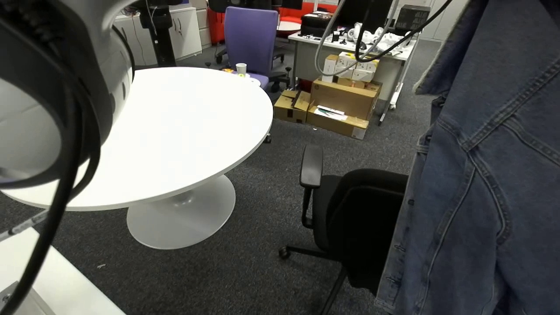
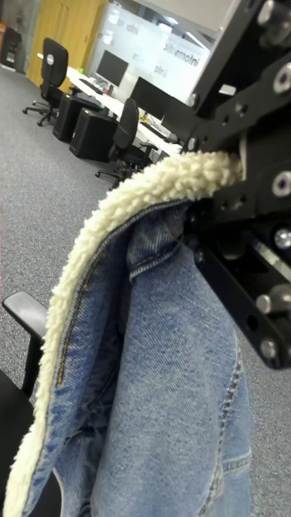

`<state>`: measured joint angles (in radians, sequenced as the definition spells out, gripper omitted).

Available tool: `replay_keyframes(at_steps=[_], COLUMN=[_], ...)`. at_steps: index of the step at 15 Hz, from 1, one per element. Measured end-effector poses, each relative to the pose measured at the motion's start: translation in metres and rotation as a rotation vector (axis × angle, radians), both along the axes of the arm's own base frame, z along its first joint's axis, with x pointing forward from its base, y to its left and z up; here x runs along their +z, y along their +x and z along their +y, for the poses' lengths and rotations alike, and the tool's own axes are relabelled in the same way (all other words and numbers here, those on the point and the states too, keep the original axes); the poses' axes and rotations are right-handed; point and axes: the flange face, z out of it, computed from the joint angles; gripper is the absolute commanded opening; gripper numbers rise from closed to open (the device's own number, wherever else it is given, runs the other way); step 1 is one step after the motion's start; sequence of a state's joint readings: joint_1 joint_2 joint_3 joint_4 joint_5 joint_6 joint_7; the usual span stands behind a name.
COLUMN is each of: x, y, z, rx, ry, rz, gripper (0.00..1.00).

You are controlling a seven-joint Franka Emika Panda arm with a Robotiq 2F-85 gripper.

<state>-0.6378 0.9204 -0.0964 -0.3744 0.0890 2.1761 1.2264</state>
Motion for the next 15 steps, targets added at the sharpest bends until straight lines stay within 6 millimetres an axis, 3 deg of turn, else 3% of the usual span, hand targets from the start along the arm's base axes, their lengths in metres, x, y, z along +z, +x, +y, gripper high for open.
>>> replay_keyframes(at_steps=[3, 9, 11, 15], x=[-0.036, -0.133, -0.149, -0.157], y=[0.023, 0.069, 0.071, 0.067], z=[0.01, 0.028, 0.027, 0.017], rx=[0.094, 0.28, 0.342, 0.406], ry=[-0.072, -0.213, -0.249, -0.294], rz=[0.134, 0.403, 0.458, 0.516], gripper=[0.03, 0.03, 0.03, 0.03])
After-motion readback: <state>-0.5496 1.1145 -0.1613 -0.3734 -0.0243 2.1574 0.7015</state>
